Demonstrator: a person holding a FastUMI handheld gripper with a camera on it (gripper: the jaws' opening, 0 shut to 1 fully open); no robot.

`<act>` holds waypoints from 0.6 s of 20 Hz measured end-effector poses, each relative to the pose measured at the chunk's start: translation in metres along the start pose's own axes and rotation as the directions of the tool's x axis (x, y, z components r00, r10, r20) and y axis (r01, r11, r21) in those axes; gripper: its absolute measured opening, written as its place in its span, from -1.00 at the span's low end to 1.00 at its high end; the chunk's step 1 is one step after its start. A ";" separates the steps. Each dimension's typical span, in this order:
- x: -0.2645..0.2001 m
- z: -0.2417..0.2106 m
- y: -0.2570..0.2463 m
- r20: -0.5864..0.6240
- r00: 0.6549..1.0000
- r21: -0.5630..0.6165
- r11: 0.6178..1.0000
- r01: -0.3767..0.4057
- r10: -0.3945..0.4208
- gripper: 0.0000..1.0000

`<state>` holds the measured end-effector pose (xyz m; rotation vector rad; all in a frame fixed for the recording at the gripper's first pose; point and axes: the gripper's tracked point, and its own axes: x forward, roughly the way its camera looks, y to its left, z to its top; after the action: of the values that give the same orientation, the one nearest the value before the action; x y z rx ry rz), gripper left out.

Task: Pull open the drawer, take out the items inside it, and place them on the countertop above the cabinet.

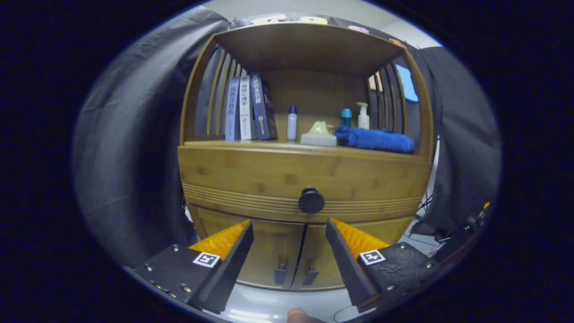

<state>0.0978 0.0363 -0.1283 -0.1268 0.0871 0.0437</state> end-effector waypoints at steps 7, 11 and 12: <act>-0.073 0.086 -0.018 0.037 0.999 0.080 0.997 -0.002 -0.001 0.94; -0.106 0.128 -0.030 0.110 0.994 0.068 0.998 0.012 -0.020 0.94; -0.113 0.136 -0.028 0.121 0.993 0.068 0.998 0.005 -0.013 0.95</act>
<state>-0.0014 0.0222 0.0197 -0.0568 -0.0338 0.0394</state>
